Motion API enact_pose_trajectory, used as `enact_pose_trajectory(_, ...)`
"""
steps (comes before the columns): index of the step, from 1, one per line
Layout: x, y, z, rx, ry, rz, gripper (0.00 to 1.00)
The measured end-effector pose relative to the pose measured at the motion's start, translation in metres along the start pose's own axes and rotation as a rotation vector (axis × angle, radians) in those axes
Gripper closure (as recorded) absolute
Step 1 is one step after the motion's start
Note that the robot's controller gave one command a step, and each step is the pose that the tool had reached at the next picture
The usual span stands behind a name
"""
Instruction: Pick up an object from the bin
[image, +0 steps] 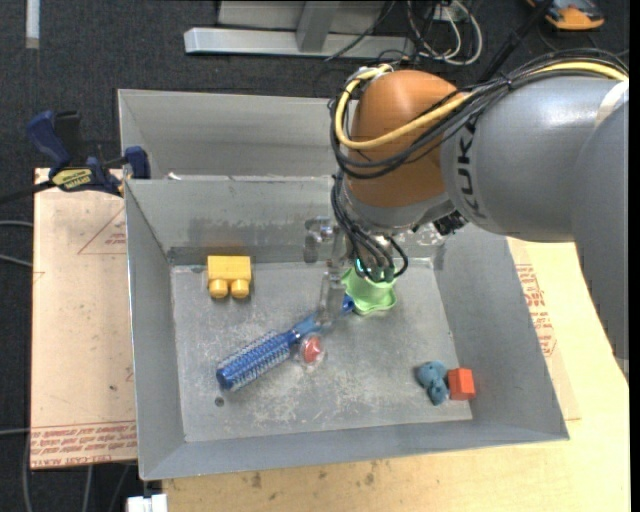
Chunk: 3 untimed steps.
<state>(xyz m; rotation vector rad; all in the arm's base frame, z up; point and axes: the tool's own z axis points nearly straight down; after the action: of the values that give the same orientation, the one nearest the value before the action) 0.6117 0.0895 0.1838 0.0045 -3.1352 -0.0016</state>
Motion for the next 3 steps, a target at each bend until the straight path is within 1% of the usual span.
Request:
enact_pose_trajectory(1, 0.054, 0.057, 0.118, 0.000, 0.000, -0.209, 0.00)
enact_pose_trajectory(2, 0.060, 0.070, 0.083, -0.001, -0.010, -0.227, 0.00)
enact_pose_trajectory(3, 0.058, 0.073, 0.084, 0.001, -0.009, -0.278, 0.00)
